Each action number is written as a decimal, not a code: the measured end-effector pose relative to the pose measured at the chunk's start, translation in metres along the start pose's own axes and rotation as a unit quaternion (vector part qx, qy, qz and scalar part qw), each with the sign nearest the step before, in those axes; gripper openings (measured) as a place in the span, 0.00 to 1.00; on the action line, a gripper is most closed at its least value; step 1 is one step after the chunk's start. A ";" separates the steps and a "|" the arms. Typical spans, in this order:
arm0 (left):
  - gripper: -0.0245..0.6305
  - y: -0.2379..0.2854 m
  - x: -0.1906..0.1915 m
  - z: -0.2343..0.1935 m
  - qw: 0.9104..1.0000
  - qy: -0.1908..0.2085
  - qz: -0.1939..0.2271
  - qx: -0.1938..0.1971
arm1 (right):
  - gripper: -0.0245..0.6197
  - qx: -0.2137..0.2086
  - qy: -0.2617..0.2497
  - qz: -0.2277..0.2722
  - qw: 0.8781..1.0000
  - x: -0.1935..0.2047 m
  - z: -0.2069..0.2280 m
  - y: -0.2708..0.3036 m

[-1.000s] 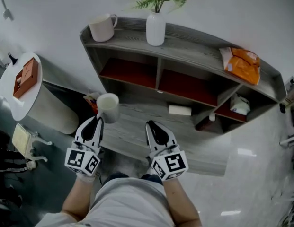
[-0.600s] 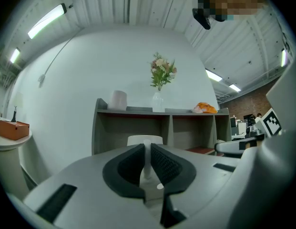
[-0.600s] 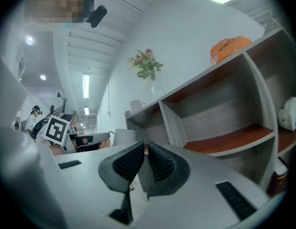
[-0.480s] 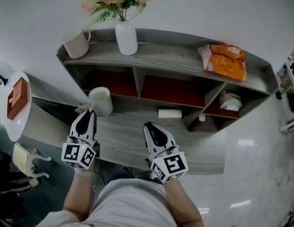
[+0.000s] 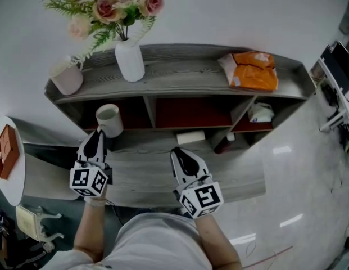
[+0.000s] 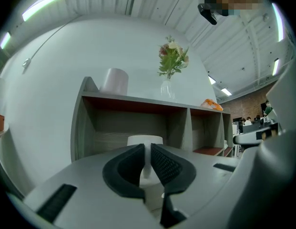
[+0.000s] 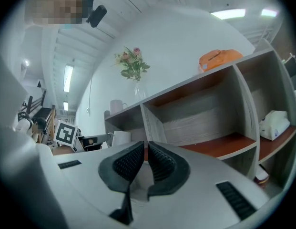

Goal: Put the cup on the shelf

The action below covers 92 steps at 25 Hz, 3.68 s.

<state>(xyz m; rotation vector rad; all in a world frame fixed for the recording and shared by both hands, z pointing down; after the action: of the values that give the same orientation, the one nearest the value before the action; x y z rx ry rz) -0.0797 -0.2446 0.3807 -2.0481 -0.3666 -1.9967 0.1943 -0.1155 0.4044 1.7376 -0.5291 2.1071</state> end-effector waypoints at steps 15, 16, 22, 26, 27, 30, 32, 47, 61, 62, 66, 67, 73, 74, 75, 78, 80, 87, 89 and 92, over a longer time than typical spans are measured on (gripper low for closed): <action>0.11 0.048 0.025 -0.026 0.999 -0.024 -0.004 0.040 | 0.09 0.057 -0.021 -0.021 0.998 0.009 -0.018 0.017; 0.11 0.051 0.026 -0.027 0.999 -0.025 -0.005 0.043 | 0.09 0.058 -0.023 -0.022 0.998 0.010 -0.019 0.019; 0.11 0.068 0.031 -0.027 0.998 -0.030 -0.014 0.061 | 0.10 0.068 -0.028 -0.031 0.997 0.012 -0.029 0.022; 0.11 0.078 0.036 -0.024 0.997 -0.030 -0.026 0.072 | 0.09 0.078 -0.029 -0.035 0.996 0.015 -0.031 0.021; 0.11 0.080 0.037 -0.023 0.996 -0.030 -0.028 0.075 | 0.09 0.080 -0.029 -0.036 0.996 0.016 -0.030 0.020; 0.11 0.083 0.038 -0.022 0.996 -0.027 -0.030 0.077 | 0.09 0.085 -0.029 -0.034 0.995 0.017 -0.030 0.018; 0.11 0.084 0.040 -0.022 0.996 -0.027 -0.031 0.076 | 0.09 0.086 -0.029 -0.033 0.995 0.018 -0.031 0.018; 0.15 0.077 0.037 -0.020 0.997 -0.025 -0.032 0.073 | 0.10 0.070 -0.019 -0.037 0.997 0.023 -0.023 0.019; 0.16 -0.001 0.022 -0.022 0.997 -0.052 -0.036 0.047 | 0.10 -0.034 -0.004 -0.029 0.999 0.024 -0.025 0.063; 0.16 -0.006 0.021 -0.023 0.997 -0.053 -0.036 0.046 | 0.09 -0.043 -0.002 -0.030 0.999 0.025 -0.026 0.068; 0.16 -0.023 0.019 -0.029 0.997 -0.051 -0.034 0.038 | 0.10 -0.079 0.001 -0.034 0.996 0.027 -0.033 0.084; 0.16 -0.028 0.020 -0.032 0.997 -0.051 -0.035 0.035 | 0.09 -0.087 0.000 -0.033 0.996 0.027 -0.034 0.087; 0.15 -0.053 0.027 -0.039 0.997 -0.057 -0.053 0.017 | 0.10 -0.125 0.008 -0.040 0.991 0.033 -0.043 0.105; 0.15 -0.056 0.029 -0.040 0.997 -0.060 -0.056 0.013 | 0.09 -0.131 0.010 -0.041 0.991 0.034 -0.045 0.107; 0.15 -0.060 0.031 -0.041 0.996 -0.062 -0.059 0.010 | 0.09 -0.136 0.013 -0.042 0.990 0.035 -0.046 0.109; 0.15 -0.068 0.033 -0.043 0.996 -0.066 -0.066 0.000 | 0.10 -0.149 0.019 -0.045 0.988 0.039 -0.049 0.115; 0.15 -0.071 0.034 -0.044 0.995 -0.067 -0.070 -0.008 | 0.09 -0.156 0.021 -0.047 0.987 0.041 -0.051 0.118; 0.15 -0.076 0.037 -0.044 0.995 -0.068 -0.077 -0.014 | 0.09 -0.173 0.006 -0.060 0.983 0.042 -0.058 0.122; 0.15 -0.075 0.038 -0.043 0.995 -0.068 -0.075 -0.011 | 0.09 -0.174 0.003 -0.061 0.983 0.042 -0.057 0.122; 0.15 -0.074 0.038 -0.039 0.995 -0.069 -0.075 -0.004 | 0.09 -0.172 0.000 -0.062 0.983 0.041 -0.056 0.121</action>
<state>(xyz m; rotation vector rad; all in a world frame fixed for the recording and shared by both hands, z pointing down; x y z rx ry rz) -0.1418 -0.1894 0.4200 -2.2293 -0.5578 -1.9461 0.0796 -0.1907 0.4277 1.5311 -0.7172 1.8059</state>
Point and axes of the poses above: the fingertips, and each gripper's own axes: y forward along the fingers, z to its right, x out of its underside, the point moved 8 cm from there along -y, backward along the fingers, and after that the axes turned 13 degrees about -x, right-handed, at the moved point
